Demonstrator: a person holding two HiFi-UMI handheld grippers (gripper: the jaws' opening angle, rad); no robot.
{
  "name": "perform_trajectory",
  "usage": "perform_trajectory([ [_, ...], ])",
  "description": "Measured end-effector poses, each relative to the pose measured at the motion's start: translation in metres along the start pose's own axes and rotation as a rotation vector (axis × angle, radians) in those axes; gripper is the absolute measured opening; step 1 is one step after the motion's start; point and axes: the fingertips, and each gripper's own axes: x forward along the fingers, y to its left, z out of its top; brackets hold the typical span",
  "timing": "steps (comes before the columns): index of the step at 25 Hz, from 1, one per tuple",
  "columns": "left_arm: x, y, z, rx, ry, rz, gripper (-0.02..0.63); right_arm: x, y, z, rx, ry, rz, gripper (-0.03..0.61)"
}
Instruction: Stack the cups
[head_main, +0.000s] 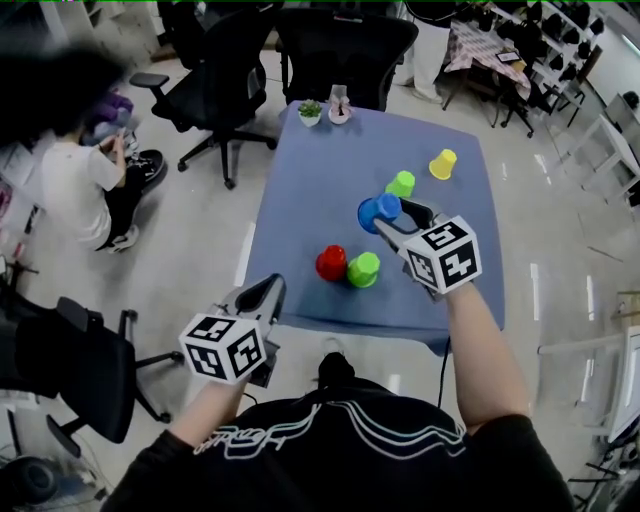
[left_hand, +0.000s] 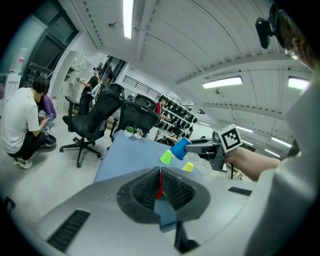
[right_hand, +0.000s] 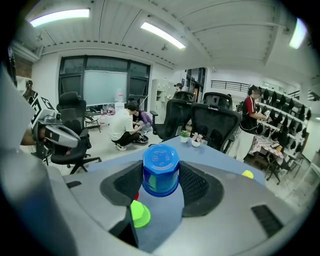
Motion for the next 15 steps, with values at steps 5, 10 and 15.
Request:
perform_trajectory([
  [5, -0.002, -0.003, -0.010, 0.001, 0.014, -0.014, 0.029, -0.002, 0.025, -0.012, -0.005, 0.017, 0.033, 0.241],
  [10, -0.007, -0.007, -0.019, 0.005, 0.015, -0.025, 0.029, -0.004, 0.045, -0.024, -0.017, 0.031, 0.060, 0.241],
  [15, -0.014, -0.008, -0.021, 0.001, 0.012, -0.026, 0.029, -0.002, 0.065, -0.033, -0.046, 0.057, 0.098, 0.241],
])
